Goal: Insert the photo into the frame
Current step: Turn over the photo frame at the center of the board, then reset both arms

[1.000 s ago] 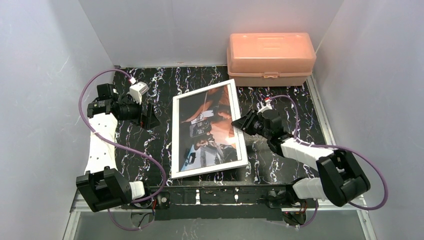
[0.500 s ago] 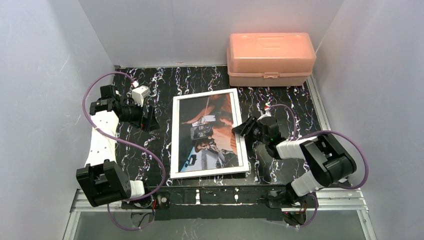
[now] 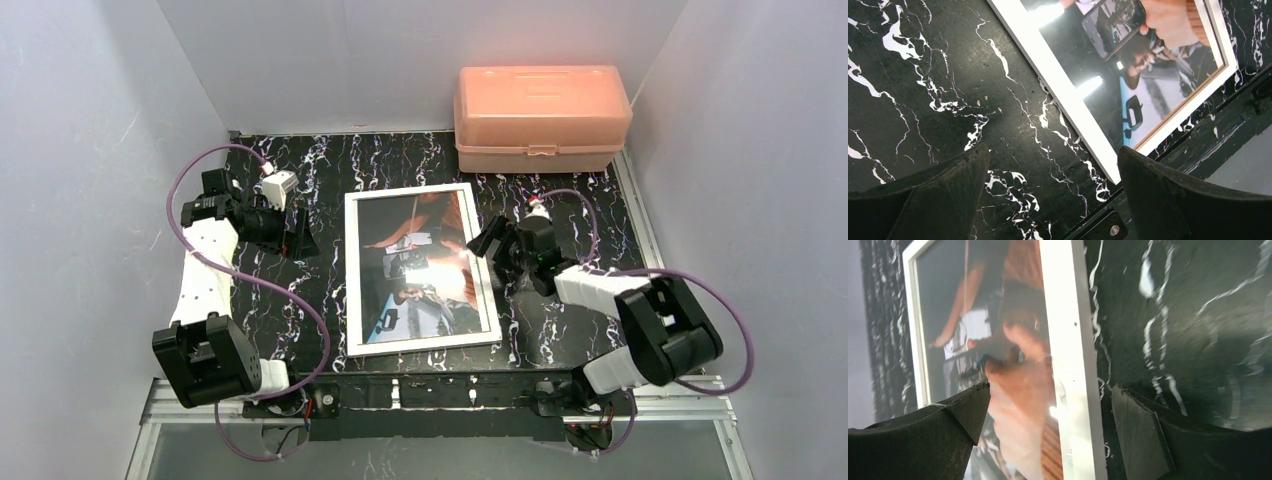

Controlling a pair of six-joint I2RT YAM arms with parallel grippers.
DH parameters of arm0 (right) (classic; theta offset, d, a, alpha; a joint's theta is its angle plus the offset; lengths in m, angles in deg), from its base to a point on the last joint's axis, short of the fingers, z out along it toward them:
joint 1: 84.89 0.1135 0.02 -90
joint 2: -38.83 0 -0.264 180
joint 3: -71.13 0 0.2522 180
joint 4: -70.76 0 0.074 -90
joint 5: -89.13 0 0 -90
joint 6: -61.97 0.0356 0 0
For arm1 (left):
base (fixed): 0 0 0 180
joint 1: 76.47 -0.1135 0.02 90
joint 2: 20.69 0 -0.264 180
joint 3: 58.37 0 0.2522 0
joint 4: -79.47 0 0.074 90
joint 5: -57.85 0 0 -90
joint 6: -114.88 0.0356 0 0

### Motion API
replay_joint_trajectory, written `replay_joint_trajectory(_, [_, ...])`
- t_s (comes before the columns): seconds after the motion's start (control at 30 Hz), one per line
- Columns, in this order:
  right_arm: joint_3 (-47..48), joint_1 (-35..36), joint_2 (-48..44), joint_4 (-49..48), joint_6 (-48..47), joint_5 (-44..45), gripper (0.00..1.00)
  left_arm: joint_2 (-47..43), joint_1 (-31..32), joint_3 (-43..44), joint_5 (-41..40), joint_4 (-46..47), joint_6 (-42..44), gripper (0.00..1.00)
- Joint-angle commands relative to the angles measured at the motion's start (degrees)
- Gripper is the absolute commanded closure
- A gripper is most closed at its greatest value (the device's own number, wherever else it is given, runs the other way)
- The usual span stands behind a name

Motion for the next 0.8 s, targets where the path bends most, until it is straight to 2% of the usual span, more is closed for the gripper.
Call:
replay_joint_trajectory(0.0, [9.7,-0.3,-6.9,22.7,-9.2,17.4,0.01,0.3,-0.4,1.9,-1.4,2.2,-4.5,0.02])
replay_joint_trajectory(0.03, [11.9,-0.3,-7.5,29.4,-10.8,22.4,0.01,0.2,-0.3,1.9,-2.0,3.1,-5.3,0.02])
replay_joint_trajectory(0.1, [13.8,-0.3,-10.0,34.6,-13.9,29.3,0.01,-0.1,-0.3,1.7,-3.5,5.5,-7.5,0.02])
replay_joint_trajectory(0.2, [12.7,-0.3,-15.3,32.4,-18.4,36.9,0.01,-1.1,-0.3,-0.3,-6.6,12.6,-13.9,0.02])
replay_joint_trajectory(0.27, [9.7,-0.3,-18.8,26.6,-21.7,41.4,0.01,-2.1,-0.2,-3.3,-9.5,19.4,-19.9,0.02])
replay_joint_trajectory(0.37, [4.4,-0.4,-22.8,17.3,-27.5,47.2,0.01,-3.5,-0.2,-8.8,-9.1,27.9,-23.8,0.02])
replay_joint_trajectory(0.5, [-3.9,-0.4,-23.7,6.8,-33.5,58.2,0.01,-4.4,0.0,-20.9,-10.2,43.5,-25.0,0.02])
replay_joint_trajectory(0.6, [-10.7,-0.7,-24.8,-4.9,-39.7,59.6,0.01,-3.4,0.0,-29.1,-10.5,55.8,-26.7,0.02])
replay_joint_trajectory(0.77, [-13.2,-5.2,-19.7,-10.7,-38.9,58.4,0.01,-0.7,0.0,-39.5,-10.2,77.0,-28.3,0.02])
